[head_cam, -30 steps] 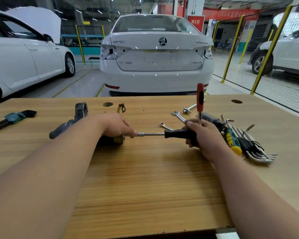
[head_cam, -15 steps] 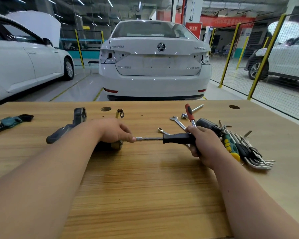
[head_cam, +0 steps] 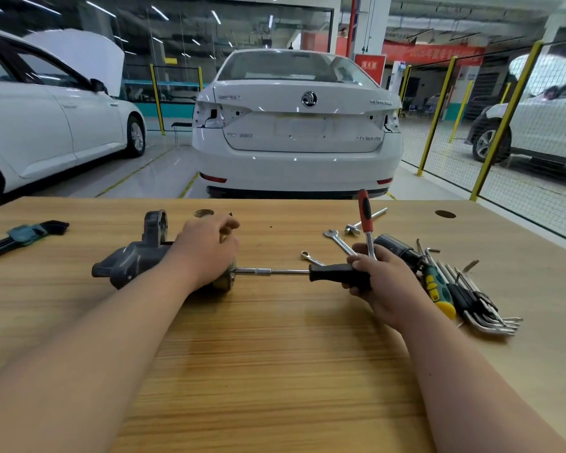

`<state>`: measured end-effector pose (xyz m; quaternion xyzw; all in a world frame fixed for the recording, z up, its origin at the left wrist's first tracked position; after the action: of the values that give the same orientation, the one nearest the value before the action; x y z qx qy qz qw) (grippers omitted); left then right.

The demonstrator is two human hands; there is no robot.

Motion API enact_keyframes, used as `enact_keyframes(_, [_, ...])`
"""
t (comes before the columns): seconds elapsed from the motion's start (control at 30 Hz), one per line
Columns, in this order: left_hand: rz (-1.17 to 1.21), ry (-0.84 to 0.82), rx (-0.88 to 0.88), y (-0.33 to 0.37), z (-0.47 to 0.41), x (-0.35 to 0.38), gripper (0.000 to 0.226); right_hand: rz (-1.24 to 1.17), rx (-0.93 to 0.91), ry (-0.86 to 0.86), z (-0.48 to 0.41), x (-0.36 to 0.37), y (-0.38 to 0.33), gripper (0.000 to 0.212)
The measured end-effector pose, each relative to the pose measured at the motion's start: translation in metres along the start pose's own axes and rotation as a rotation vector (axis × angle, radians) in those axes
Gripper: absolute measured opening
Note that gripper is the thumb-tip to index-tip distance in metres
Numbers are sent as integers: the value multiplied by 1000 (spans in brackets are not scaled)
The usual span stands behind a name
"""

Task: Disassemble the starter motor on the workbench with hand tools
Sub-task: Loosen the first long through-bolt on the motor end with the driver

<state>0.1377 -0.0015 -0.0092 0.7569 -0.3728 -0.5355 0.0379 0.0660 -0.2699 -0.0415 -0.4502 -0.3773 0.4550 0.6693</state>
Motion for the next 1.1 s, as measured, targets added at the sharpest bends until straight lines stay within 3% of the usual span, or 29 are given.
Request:
enact_keyframes(0.1, [-250, 160, 172, -11, 31, 6, 47, -61, -19, -45, 0, -1, 0, 30])
enact_keyframes(0.2, [-524, 72, 192, -15, 51, 19, 73, -120, -28, -81, 1, -2, 1, 35])
enact_keyframes(0.3, [-580, 90, 176, -14, 53, 31, 82, -152, -3, -86, -3, -3, 3, 35])
enact_keyframes(0.43, [-597, 133, 182, -18, 51, 33, 77, -149, 20, -65, -2, -2, 2, 21])
enact_keyframes(0.5, [-589, 141, 186, -17, 51, 33, 72, 28, -37, 8, 2, 0, 1, 11])
enact_keyframes(0.6, [-577, 155, 200, -15, 52, 33, 68, 396, -153, 193, 3, 0, 2, 22])
enact_keyframes(0.87, [-500, 156, 263, -14, 54, 29, 57, 166, -166, 133, 2, 1, 3, 7])
enact_keyframes(1.1, [-511, 126, 258, -14, 55, 29, 50, 218, -209, 113, 0, -1, 6, 8])
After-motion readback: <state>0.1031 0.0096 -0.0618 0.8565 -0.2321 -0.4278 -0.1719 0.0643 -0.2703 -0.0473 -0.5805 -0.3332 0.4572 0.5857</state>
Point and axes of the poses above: each hand's wrist, its own z-axis away from the middle knuckle, its own x-axis out of the palm, y = z × x, the point moved 1 cm from there along -z, towards the middle knuckle, and after that the axes turned 11 degrees about x, right-handed, at the moved point
